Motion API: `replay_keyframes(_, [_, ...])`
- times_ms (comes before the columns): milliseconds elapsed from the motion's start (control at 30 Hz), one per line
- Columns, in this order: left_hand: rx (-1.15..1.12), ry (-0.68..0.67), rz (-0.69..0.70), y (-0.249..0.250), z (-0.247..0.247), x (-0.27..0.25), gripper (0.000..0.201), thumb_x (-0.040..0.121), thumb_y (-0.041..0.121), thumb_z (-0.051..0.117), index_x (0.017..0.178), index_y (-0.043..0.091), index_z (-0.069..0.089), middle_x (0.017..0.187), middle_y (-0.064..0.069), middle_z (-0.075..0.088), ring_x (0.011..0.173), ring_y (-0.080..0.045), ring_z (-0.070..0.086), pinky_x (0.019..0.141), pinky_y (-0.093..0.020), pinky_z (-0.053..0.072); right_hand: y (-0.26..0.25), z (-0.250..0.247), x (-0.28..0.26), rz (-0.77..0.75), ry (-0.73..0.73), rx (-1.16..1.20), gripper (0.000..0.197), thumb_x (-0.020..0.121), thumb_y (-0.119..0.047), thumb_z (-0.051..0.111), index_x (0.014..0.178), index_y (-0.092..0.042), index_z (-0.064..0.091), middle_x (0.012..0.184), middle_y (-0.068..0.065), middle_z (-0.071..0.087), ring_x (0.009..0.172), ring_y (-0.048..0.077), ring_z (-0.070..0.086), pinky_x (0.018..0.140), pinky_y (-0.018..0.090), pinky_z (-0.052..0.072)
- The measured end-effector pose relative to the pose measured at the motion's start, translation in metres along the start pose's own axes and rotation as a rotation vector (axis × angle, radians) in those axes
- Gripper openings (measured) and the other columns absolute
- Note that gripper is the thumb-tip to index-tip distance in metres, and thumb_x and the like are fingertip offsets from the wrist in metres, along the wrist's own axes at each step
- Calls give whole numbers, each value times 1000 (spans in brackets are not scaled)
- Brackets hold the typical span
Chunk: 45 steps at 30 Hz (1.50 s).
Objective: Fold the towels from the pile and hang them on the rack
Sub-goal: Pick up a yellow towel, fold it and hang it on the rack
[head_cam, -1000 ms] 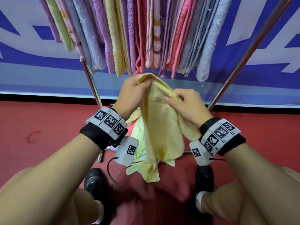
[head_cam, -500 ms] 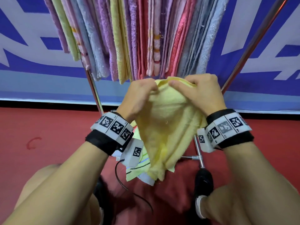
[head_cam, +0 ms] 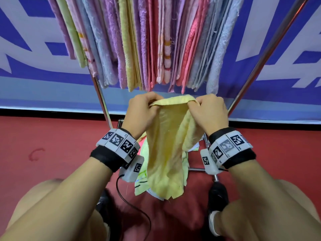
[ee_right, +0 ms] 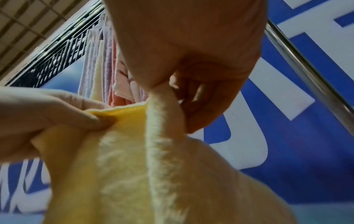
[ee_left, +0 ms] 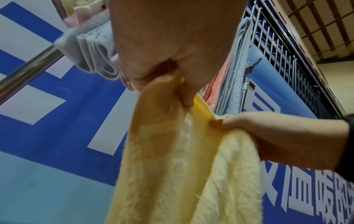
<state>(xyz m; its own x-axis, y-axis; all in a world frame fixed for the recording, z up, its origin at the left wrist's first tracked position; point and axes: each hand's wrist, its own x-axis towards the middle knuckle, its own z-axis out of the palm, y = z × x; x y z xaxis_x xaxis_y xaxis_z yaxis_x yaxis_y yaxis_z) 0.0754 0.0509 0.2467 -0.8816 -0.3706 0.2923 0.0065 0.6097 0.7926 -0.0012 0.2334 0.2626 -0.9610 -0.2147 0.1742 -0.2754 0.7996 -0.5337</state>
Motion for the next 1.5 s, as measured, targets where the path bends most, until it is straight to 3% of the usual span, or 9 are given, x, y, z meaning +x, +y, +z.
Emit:
replay_keyframes(100, [-24, -53, -9, 1, 8, -4, 18, 89, 10, 59, 87, 26, 68, 81, 10, 73, 81, -8, 66, 75, -25, 50, -11, 3, -2, 117, -156, 420, 42, 96, -25, 56, 57, -9, 54, 58, 10, 53, 63, 33, 58, 60, 38, 47])
replay_keyframes(200, [-44, -107, -45, 1, 16, -6, 9, 91, 19, 59, 86, 22, 66, 77, 2, 72, 72, -12, 60, 71, -32, 49, -18, 5, -8, 289, -354, 841, 28, 104, -19, 49, 95, 1, 67, 76, 22, 69, 56, 32, 71, 51, 37, 61])
replay_keyframes(367, [-99, -217, -55, 7, 29, -15, 24, 86, 46, 73, 95, 24, 68, 86, 10, 72, 80, -6, 64, 74, -21, 48, -15, 8, -12, 303, -467, 946, 24, 107, -21, 47, 107, -7, 67, 89, 19, 77, 73, 32, 76, 65, 40, 64])
replay_keyframes(500, [136, -233, 111, 3, 26, -12, 17, 87, 31, 75, 99, 22, 67, 84, 7, 70, 79, -12, 62, 71, -23, 44, -10, 5, -10, 266, -534, 956, 25, 107, -23, 47, 109, -11, 69, 103, 22, 77, 94, 36, 76, 78, 46, 63])
replay_keyframes(667, [32, -256, 37, 1, 13, 1, 10, 93, 11, 63, 91, 17, 72, 78, -2, 69, 72, -11, 58, 71, -31, 46, -1, 6, -7, 120, -346, 723, 34, 91, -44, 72, 98, -11, 70, 96, 9, 79, 87, 20, 76, 83, 41, 59])
replay_keyframes(767, [-124, -320, 34, 5, 8, 2, 15, 95, 13, 67, 84, 23, 68, 69, 12, 64, 64, 1, 54, 64, -22, 45, 4, 7, -9, -19, -308, 620, 51, 75, -44, 88, 111, -17, 65, 110, -3, 72, 88, 16, 72, 82, 31, 59])
replay_keyframes(933, [-189, -293, -23, 5, 0, 3, 23, 92, 26, 71, 75, 12, 64, 55, 14, 54, 47, 2, 46, 45, -15, 38, 2, 6, -9, -7, -414, 861, 38, 84, -14, 84, 111, 8, 68, 103, 24, 76, 92, 27, 74, 81, 32, 60])
replay_keyframes(1333, [-48, -342, -86, -9, -26, 14, 9, 93, 15, 69, 91, 6, 70, 75, -1, 67, 68, -9, 60, 71, -28, 51, 21, 0, 12, -112, -122, 747, 14, 96, -15, 72, 102, -4, 78, 92, 12, 79, 86, 15, 73, 93, 39, 59])
replay_keyframes(1500, [-121, -165, -132, -7, -23, 12, 21, 92, 30, 71, 76, 17, 68, 69, 3, 61, 66, -9, 54, 66, -28, 45, 20, 9, 12, -75, -147, 764, 20, 104, -18, 59, 102, -2, 71, 83, 6, 69, 78, 10, 61, 74, 29, 50])
